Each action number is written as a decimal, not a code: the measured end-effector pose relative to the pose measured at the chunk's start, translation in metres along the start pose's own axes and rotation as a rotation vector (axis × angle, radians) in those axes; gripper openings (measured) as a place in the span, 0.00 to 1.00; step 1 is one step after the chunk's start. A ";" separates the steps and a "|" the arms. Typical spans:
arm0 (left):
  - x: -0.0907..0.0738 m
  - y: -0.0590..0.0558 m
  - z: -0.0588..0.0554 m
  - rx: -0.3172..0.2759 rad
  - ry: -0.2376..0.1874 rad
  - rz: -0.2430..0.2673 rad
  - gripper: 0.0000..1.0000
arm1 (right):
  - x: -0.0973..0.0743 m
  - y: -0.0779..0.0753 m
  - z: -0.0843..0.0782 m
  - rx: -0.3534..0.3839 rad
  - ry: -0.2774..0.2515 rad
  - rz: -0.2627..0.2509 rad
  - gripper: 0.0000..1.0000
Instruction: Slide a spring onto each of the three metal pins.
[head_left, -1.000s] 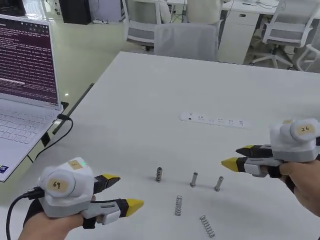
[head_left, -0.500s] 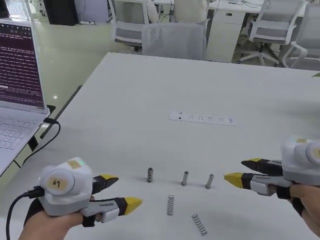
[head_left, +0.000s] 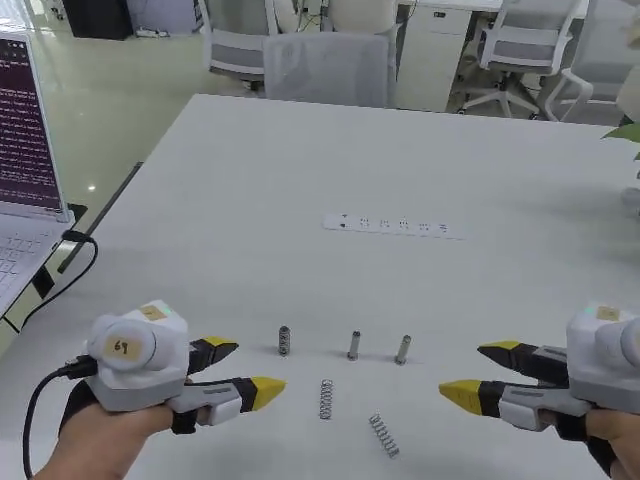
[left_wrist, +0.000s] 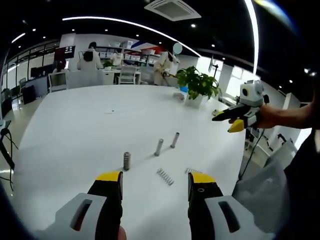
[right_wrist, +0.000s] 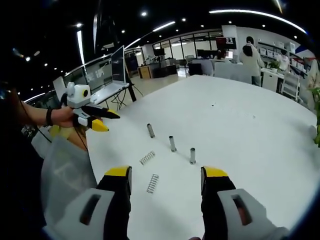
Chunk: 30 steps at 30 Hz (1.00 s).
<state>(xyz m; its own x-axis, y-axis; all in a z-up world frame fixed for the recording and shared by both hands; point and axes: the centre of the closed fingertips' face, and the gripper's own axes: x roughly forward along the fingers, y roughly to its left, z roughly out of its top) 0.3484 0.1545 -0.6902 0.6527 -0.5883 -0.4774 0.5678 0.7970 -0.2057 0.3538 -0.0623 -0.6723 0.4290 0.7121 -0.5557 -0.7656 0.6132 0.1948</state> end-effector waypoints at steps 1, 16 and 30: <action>0.001 -0.001 -0.001 -0.001 0.002 -0.002 0.47 | 0.000 0.001 -0.001 -0.004 0.002 -0.002 0.55; 0.025 -0.010 0.001 -0.003 0.025 -0.026 0.46 | -0.010 0.004 0.002 0.014 -0.031 -0.013 0.56; 0.059 -0.021 -0.016 -0.007 0.104 -0.026 0.44 | -0.014 0.014 -0.007 0.019 -0.022 -0.004 0.59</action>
<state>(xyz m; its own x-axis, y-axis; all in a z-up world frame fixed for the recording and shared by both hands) 0.3672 0.1050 -0.7280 0.5823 -0.5914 -0.5578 0.5800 0.7830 -0.2248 0.3334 -0.0657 -0.6679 0.4422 0.7170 -0.5389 -0.7549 0.6220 0.2080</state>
